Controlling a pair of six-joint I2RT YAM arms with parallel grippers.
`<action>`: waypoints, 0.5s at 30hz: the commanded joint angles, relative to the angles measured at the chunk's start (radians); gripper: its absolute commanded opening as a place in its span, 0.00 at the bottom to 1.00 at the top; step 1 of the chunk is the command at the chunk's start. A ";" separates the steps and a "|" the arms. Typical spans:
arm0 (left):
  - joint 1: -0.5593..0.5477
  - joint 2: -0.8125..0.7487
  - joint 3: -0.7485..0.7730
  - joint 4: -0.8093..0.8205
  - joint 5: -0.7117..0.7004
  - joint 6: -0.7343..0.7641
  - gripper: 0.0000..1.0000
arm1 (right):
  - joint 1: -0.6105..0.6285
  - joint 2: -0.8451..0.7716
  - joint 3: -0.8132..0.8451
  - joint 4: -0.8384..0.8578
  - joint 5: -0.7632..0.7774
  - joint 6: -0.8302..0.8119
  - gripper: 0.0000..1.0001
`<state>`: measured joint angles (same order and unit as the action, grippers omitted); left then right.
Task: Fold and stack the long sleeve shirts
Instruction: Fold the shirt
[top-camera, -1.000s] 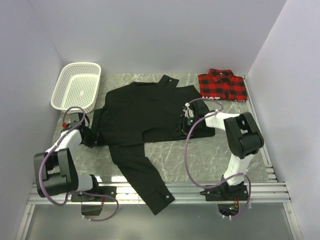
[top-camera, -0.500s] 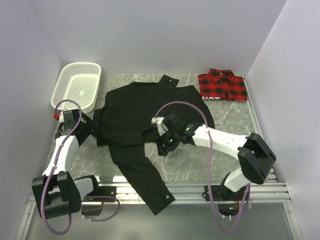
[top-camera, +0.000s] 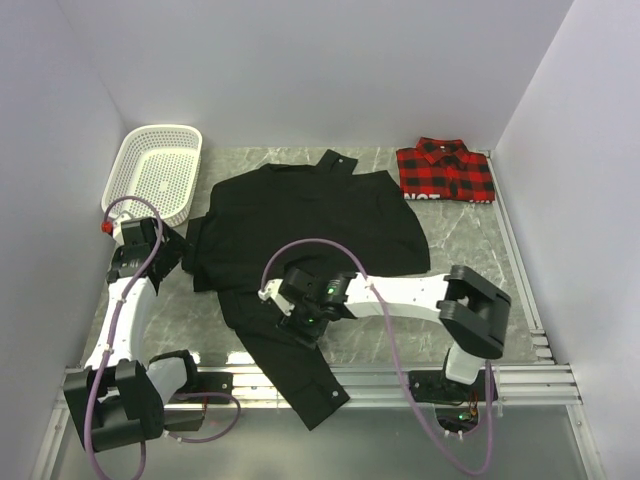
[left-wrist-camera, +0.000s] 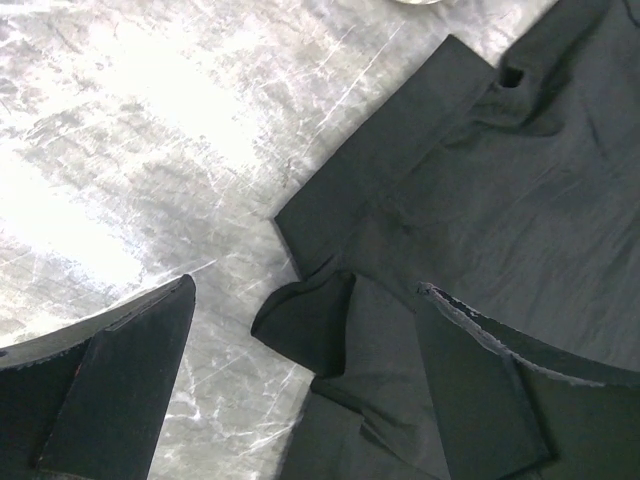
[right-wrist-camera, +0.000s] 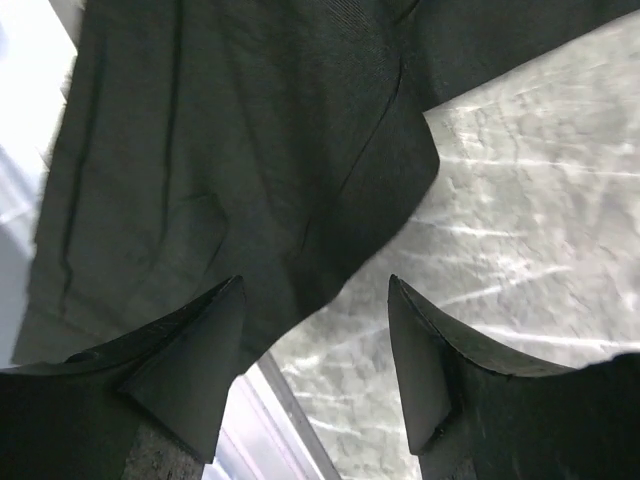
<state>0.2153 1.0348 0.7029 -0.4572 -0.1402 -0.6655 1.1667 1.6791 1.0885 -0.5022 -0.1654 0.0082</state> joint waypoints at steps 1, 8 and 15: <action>0.001 -0.025 0.012 0.035 0.007 0.015 0.97 | 0.007 0.047 0.062 -0.012 0.015 -0.014 0.66; -0.001 -0.012 0.017 0.041 0.033 0.012 0.97 | 0.007 0.123 0.114 -0.041 0.012 -0.031 0.34; 0.001 -0.007 0.017 0.038 0.039 0.004 0.96 | -0.053 0.110 0.221 -0.084 -0.006 -0.045 0.00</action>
<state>0.2153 1.0302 0.7029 -0.4519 -0.1196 -0.6659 1.1584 1.8076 1.2243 -0.5804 -0.1654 -0.0219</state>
